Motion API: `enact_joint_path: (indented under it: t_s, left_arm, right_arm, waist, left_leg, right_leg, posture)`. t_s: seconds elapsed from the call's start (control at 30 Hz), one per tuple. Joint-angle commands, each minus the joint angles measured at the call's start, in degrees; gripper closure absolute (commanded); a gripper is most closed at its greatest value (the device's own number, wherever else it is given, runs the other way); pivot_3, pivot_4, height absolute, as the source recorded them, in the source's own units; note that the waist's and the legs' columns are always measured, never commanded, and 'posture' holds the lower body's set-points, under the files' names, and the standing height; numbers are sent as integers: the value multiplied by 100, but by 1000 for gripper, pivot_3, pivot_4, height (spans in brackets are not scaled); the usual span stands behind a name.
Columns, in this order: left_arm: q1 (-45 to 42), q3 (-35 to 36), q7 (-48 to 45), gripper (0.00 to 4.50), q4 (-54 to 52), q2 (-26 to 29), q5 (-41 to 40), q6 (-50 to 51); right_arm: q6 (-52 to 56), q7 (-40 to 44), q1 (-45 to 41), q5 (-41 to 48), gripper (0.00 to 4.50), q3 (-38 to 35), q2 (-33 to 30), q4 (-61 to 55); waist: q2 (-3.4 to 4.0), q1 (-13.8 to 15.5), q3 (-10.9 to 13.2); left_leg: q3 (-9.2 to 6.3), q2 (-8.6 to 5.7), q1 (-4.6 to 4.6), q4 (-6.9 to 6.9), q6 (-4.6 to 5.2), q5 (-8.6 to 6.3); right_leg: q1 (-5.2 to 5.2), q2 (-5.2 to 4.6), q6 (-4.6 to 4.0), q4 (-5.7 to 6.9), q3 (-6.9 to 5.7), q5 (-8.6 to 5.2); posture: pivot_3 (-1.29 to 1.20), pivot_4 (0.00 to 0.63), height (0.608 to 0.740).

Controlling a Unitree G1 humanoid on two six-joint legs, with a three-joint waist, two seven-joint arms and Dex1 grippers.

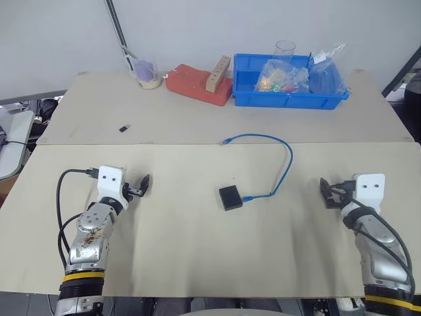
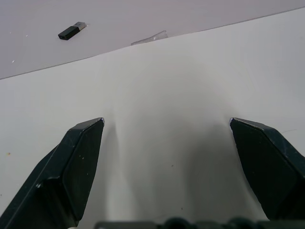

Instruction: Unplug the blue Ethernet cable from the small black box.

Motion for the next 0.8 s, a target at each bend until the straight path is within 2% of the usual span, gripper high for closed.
enact_joint_path:
  t_s: [0.03,0.1,0.23,0.37,0.47,0.53,0.63,0.8]
  left_arm:
    - [-66,25,-384,24,-392,146,-314,118]
    - [-69,-185,-1285,24,-958,390,-867,381]
    - [-149,-830,-2817,24,-1871,1221,-1315,700]
    - [-563,-1262,-3982,24,-2501,1923,-1678,828]
    - [-931,-1520,-4543,24,-2714,2107,-1825,772]
    - [-1074,-1621,-4740,24,-2822,2143,-1842,692]
    - [-1075,-1618,-4849,24,-2943,2198,-1854,655]
    - [-923,-1523,-4868,24,-3043,2275,-1872,675]
  right_arm:
    - [-199,216,-70,41,0,-108,-260,-112]
    - [-196,807,-119,154,0,-11,-632,-142]
    - [-134,2512,-365,701,0,442,-1390,-183]
    - [-56,4607,-842,1225,0,1271,-2145,-214]
    - [-522,5748,-1423,955,0,2156,-2312,205]
    - [-875,6167,-1806,687,0,2623,-2238,578]
    - [-1409,6309,-2445,275,0,3124,-1775,1525]
    - [-2040,6507,-2969,-83,0,3381,-1424,2631]
  waist:
    - [0,0,0]
    - [0,-8,1]
    - [0,-21,1]
    - [-1,-98,3]
    - [-5,-136,6]
    - [-5,-154,6]
    - [-10,-162,9]
    - [-10,-134,10]
  left_leg:
    - [0,0,0,0,0,0]
    - [1,-1,-4,0,0,0]
    - [2,0,3,0,-1,0]
    - [3,4,22,-9,0,0]
    - [1,4,22,-8,1,0]
    - [0,4,21,-8,1,0]
    - [1,5,19,-3,3,-2]
    - [-3,2,15,5,3,-2]
  right_leg:
    - [0,0,0,0,0,0]
    - [-2,-1,0,0,0,0]
    - [9,1,0,-9,0,0]
    - [26,9,0,-15,-2,0]
    - [29,10,0,-17,-5,-1]
    - [28,12,0,-21,-7,-1]
    - [27,11,1,-21,-7,-1]
    - [24,7,1,-17,-10,-1]
  posture:
    - [0,150,740]
    - [0,150,740]
    - [0,150,740]
    - [0,150,740]
    - [0,150,740]
    - [0,150,740]
    - [0,150,740]
    - [0,150,740]
